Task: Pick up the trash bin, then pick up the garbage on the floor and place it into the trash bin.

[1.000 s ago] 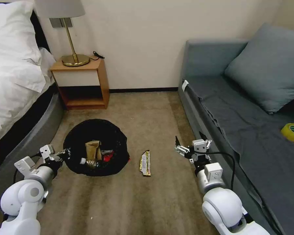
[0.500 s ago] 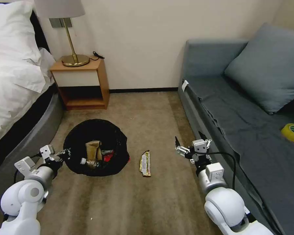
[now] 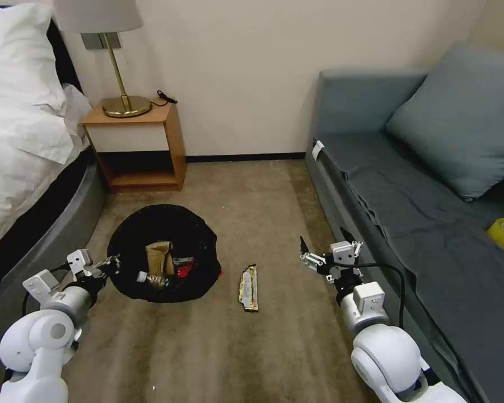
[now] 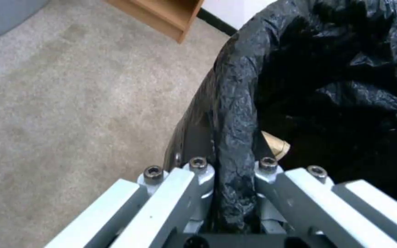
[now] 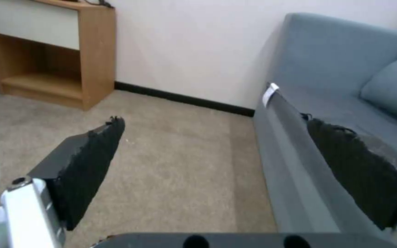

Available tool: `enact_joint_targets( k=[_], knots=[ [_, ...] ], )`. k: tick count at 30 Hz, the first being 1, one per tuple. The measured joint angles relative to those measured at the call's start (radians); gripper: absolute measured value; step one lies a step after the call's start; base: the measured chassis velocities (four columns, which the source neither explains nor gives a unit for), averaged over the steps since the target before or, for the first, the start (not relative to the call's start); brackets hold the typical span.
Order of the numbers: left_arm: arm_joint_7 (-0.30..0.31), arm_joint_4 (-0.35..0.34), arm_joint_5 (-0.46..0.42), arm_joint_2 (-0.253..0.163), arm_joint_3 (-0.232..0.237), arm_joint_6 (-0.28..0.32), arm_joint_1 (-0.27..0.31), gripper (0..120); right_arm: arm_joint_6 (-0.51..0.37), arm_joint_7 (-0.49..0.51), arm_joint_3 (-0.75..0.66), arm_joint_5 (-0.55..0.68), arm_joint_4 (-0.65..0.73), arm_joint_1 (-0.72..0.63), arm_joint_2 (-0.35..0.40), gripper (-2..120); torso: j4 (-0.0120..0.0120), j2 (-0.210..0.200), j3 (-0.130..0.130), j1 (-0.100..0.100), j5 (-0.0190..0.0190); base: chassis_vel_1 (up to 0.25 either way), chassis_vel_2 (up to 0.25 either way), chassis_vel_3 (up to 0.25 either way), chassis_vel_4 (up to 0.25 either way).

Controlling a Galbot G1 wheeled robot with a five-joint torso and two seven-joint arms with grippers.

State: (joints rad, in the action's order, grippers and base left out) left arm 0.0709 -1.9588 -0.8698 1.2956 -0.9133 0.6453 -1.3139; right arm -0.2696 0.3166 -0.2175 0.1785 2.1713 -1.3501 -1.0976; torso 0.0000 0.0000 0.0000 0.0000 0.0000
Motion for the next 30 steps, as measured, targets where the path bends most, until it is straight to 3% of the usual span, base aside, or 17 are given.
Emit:
enact_joint_targets(
  k=[30],
  knots=[
    [-0.007, 0.001, -0.011, 0.001, -0.025, -0.002, -0.009, 4, 0.019, -0.008, 0.08, 0.034, -0.051, 0.08, 0.044, 100, 0.0, 0.0, 0.0, 0.0, 0.0, -0.045, 0.045, 0.044, -0.041]
  ],
)
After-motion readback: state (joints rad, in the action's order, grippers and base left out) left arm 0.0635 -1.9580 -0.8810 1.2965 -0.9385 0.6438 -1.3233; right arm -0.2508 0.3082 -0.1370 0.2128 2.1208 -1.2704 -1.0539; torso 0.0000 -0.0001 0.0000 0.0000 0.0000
